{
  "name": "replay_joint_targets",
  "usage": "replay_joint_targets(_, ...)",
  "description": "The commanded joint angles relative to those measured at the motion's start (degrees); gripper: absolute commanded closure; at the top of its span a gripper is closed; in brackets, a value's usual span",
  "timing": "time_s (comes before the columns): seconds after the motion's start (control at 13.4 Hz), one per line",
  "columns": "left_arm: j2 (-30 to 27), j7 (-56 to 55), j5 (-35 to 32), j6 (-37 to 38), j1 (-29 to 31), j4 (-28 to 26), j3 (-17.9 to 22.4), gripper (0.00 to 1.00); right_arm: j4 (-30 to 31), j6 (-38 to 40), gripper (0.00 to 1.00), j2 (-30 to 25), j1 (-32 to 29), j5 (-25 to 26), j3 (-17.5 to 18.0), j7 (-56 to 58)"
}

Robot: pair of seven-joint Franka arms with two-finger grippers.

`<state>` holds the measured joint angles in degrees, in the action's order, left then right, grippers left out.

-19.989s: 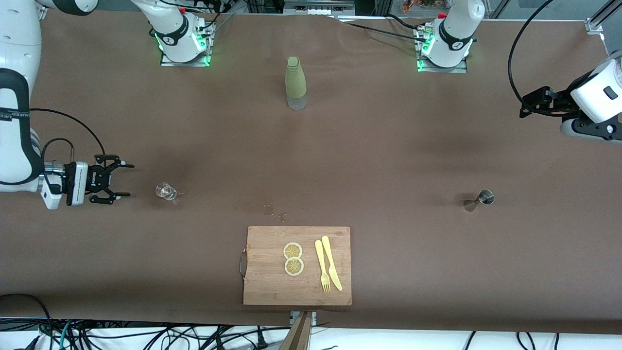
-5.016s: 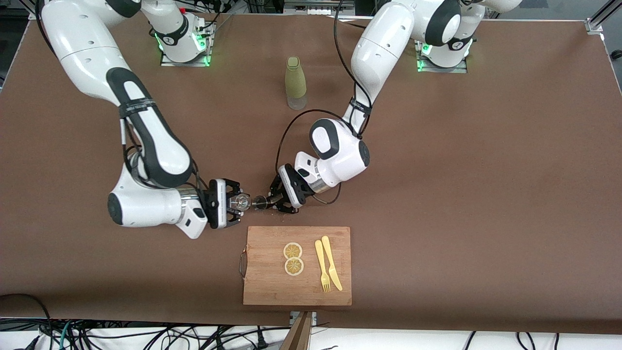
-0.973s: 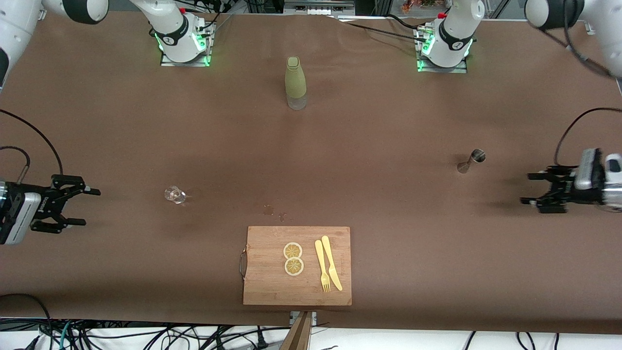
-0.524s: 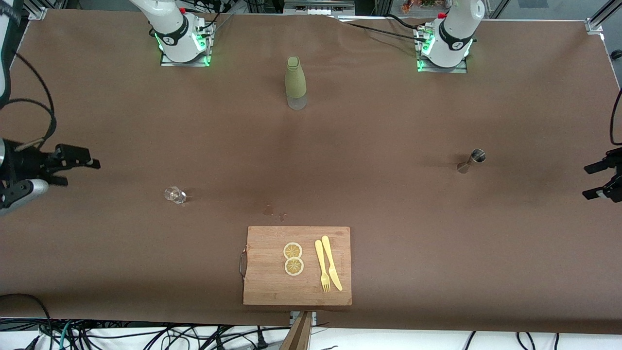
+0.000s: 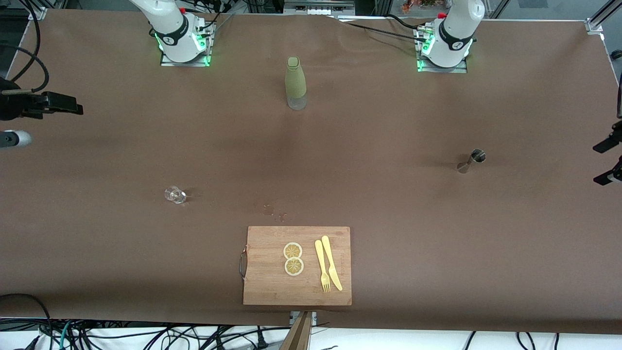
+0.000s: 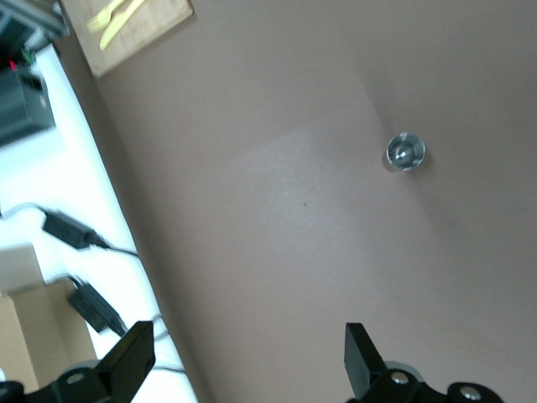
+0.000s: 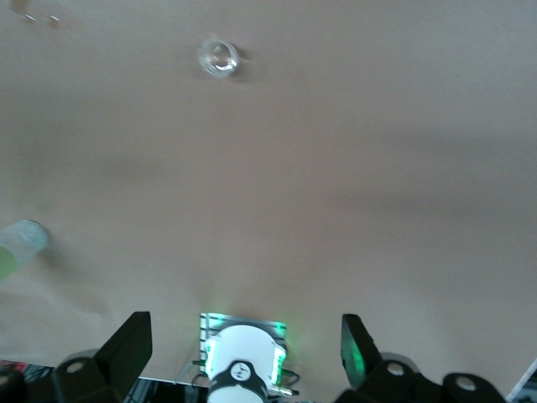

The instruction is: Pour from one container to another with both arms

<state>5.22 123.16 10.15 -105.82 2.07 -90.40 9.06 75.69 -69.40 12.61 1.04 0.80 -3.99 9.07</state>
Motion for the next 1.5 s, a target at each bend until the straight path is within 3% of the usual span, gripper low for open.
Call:
replay_joint_targets(0.0,-4.16,-15.26,-5.92,-1.76,-0.31,-4.6,-2.9,0.0,3.85,-2.22,0.0,-2.41,0.72,6.56,1.87,-0.46)
replay_joint_targets(0.3,-6.0,-44.41,-6.11,1.92,0.65,-7.05,-3.87,0.0,3.85,-8.46,0.0,-6.72,0.45,6.05,2.23,0.6)
replay_joint_targets(0.52,-6.62,-65.88,-6.2,7.54,4.78,-7.42,-8.52,0.0,4.11,-10.57,0.0,-6.46,0.46,5.8,3.81,-0.27)
replay_joint_targets(0.9,-7.94,-96.99,-9.62,15.35,4.87,-6.45,-14.06,0.0,4.11,-10.14,0.0,-6.28,0.54,3.94,4.78,-7.92)
replay_joint_targets(1.2,-8.38,-115.21,-11.3,21.43,4.78,-4.7,-18.11,0.0,3.59,-10.22,0.0,-5.23,0.19,2.36,4.43,-7.4)
replay_joint_targets(1.42,-8.29,-119.98,-11.3,24.51,4.52,-2.41,-18.38,0.0,3.5,-10.66,0.0,-5.14,-0.07,1.83,4.25,-7.4)
